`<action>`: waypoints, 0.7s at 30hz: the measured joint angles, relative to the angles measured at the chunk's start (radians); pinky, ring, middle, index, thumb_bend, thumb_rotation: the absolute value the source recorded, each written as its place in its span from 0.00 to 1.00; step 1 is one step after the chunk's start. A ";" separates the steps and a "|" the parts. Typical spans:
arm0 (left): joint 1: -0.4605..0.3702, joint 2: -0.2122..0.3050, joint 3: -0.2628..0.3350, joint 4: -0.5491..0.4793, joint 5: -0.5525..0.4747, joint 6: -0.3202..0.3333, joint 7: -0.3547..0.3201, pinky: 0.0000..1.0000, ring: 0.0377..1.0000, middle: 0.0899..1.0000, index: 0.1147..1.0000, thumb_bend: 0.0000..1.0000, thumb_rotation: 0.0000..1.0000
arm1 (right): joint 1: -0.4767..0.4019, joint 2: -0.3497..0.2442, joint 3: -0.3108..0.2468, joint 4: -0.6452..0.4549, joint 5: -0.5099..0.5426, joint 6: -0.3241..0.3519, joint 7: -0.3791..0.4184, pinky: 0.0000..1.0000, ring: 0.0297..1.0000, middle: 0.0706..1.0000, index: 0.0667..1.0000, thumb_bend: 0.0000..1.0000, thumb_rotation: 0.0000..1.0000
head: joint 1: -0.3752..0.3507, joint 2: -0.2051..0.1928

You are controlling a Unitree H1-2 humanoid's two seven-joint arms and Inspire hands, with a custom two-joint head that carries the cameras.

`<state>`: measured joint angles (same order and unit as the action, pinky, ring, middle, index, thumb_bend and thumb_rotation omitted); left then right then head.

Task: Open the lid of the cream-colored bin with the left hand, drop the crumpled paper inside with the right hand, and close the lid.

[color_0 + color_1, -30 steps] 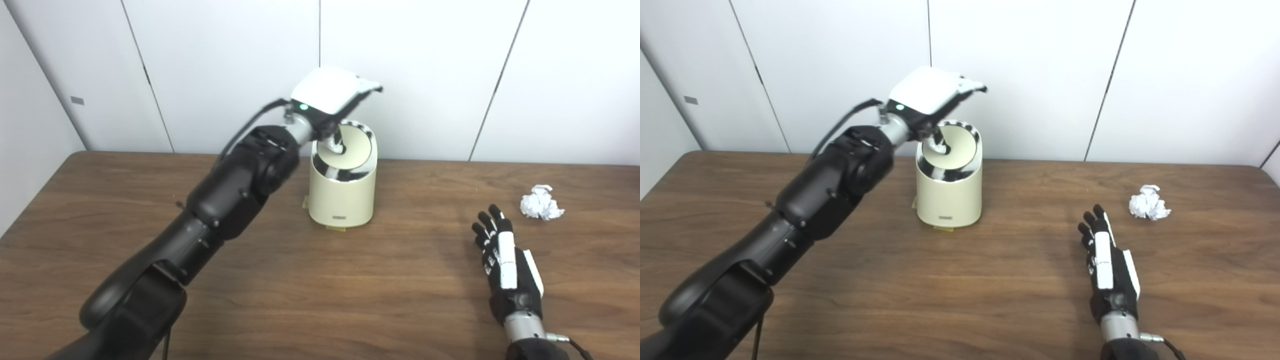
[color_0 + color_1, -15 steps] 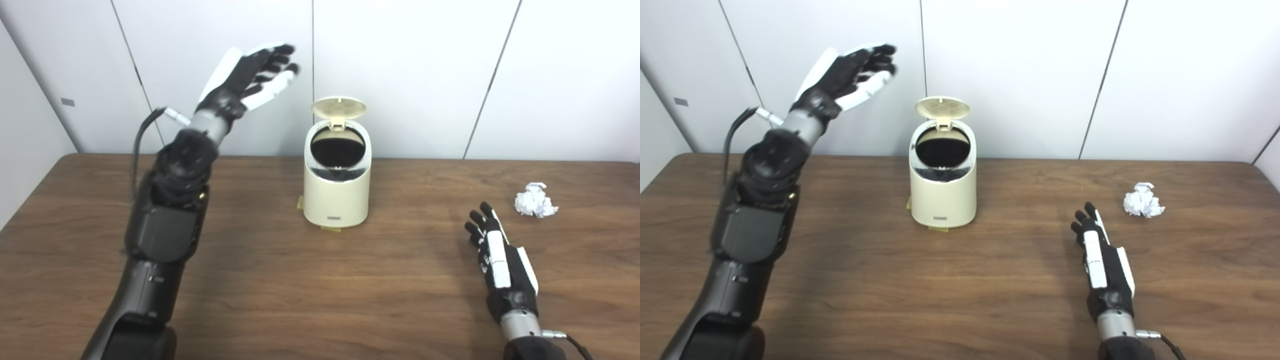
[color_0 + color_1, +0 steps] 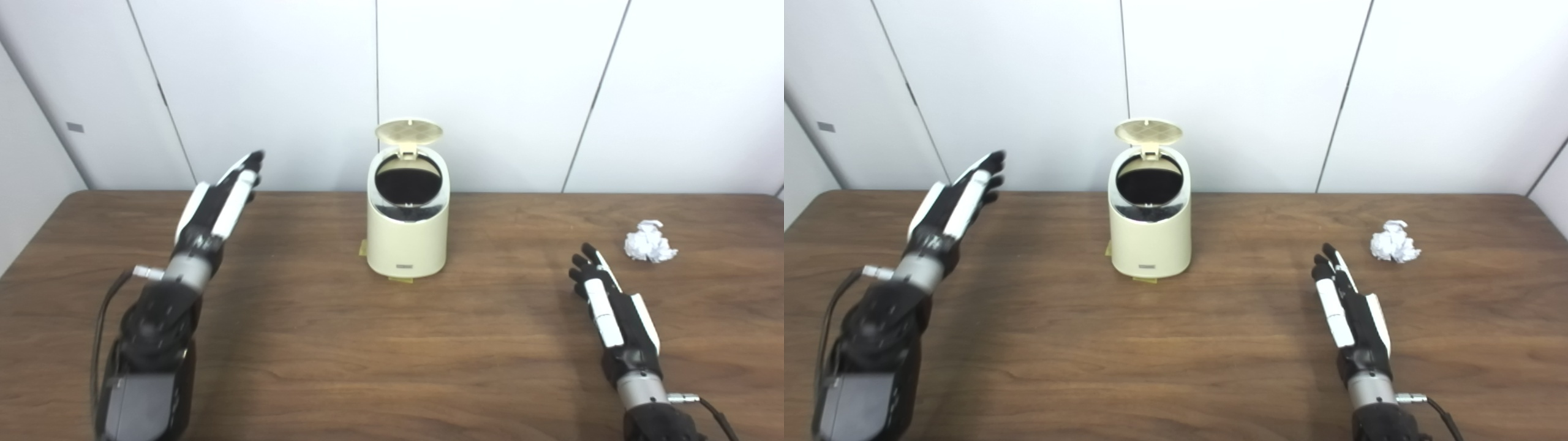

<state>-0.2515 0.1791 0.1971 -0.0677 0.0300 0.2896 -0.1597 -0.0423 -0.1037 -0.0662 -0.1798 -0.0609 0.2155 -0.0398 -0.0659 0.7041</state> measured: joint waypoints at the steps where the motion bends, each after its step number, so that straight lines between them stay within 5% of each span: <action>1: 0.029 -0.013 -0.002 -0.006 -0.015 -0.008 0.000 0.98 0.98 0.98 1.00 0.54 1.00 | -0.007 -0.002 0.001 -0.003 -0.008 0.010 0.000 0.87 0.87 0.91 0.93 0.64 0.74 | -0.003 -0.001; 5: 0.092 -0.032 -0.031 -0.014 -0.039 -0.047 0.000 1.00 1.00 1.00 1.00 0.59 0.99 | -0.048 -0.065 0.044 0.001 -0.161 0.015 -0.007 0.85 0.88 0.89 0.92 0.72 0.62 | -0.034 -0.002; 13: 0.112 -0.049 -0.055 -0.031 -0.105 -0.089 -0.003 1.00 1.00 1.00 1.00 0.57 0.98 | -0.145 -0.189 0.043 0.030 -0.358 0.043 -0.029 0.80 0.85 0.86 0.91 0.85 0.39 | -0.138 -0.021; 17: 0.120 -0.042 -0.056 -0.015 -0.117 -0.129 -0.006 1.00 1.00 1.00 1.00 0.57 0.96 | -0.165 -0.197 0.054 -0.065 -0.442 0.101 -0.009 0.76 0.86 0.88 0.91 0.86 0.30 | -0.272 -0.043; 21: 0.120 -0.024 -0.050 0.018 -0.137 -0.152 -0.007 1.00 1.00 1.00 1.00 0.54 0.97 | -0.194 -0.235 0.093 -0.115 -0.581 0.213 0.059 0.87 0.95 0.92 0.94 0.85 0.30 | -0.391 -0.061</action>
<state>-0.1316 0.1555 0.1468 -0.0493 -0.1074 0.1380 -0.1667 -0.2362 -0.3382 0.0265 -0.2952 -0.6421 0.4285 0.0197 -0.4567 0.6428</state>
